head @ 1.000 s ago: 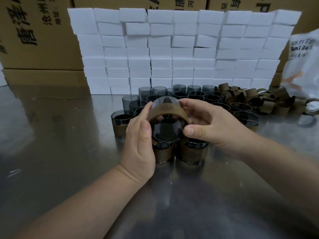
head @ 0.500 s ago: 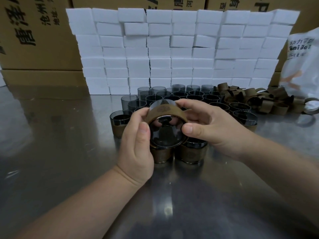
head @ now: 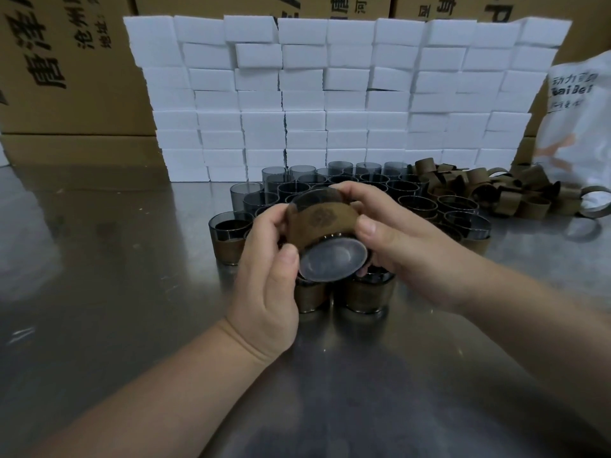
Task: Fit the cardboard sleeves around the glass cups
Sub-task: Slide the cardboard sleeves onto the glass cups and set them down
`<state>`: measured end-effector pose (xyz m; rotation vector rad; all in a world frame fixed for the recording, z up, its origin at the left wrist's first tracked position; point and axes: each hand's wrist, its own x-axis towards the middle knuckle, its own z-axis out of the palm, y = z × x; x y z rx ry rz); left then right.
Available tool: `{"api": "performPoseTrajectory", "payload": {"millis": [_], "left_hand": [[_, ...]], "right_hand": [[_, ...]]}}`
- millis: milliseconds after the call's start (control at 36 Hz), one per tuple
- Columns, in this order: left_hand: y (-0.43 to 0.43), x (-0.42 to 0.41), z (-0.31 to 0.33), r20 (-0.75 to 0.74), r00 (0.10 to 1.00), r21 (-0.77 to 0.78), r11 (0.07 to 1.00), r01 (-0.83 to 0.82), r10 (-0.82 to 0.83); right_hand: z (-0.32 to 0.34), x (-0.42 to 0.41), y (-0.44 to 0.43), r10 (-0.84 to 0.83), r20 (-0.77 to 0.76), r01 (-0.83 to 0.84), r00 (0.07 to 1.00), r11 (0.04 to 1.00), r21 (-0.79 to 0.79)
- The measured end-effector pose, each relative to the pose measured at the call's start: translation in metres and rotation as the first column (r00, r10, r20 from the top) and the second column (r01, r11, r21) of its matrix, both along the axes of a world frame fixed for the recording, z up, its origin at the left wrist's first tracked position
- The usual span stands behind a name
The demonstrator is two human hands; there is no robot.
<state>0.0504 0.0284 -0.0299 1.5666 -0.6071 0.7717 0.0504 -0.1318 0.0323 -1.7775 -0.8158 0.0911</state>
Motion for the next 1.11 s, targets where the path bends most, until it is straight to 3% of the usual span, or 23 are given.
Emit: {"api": "performPoseTrajectory", "payload": {"millis": [83, 167, 333, 500, 1111], "left_hand": [[0.0, 0.001, -0.001, 0.006, 1.0, 0.038, 0.999, -0.031, 0.03], [-0.001, 0.001, 0.0, -0.045, 0.998, -0.041, 0.999, 0.031, -0.033], [0.001, -0.002, 0.0, 0.067, 0.995, 0.073, 0.994, -0.077, 0.073], [-0.001, -0.006, 0.004, 0.104, 0.985, 0.112, 0.983, -0.148, 0.136], [0.001, -0.011, 0.009, 0.109, 0.974, 0.157, 0.964, -0.215, 0.2]], "right_hand": [[-0.002, -0.005, 0.004, -0.034, 0.126, 0.046, 0.991, 0.995, -0.092], [-0.004, -0.009, 0.007, -0.06, 0.228, 0.102, 0.972, 0.979, -0.177], [-0.013, -0.009, 0.007, -0.018, 0.332, 0.13, 0.943, 0.939, -0.318], [-0.012, -0.011, 0.01, -0.067, 0.389, 0.162, 0.919, 0.963, -0.217], [-0.02, -0.012, 0.012, -0.006, 0.267, 0.029, 0.964, 0.996, -0.081]]}}
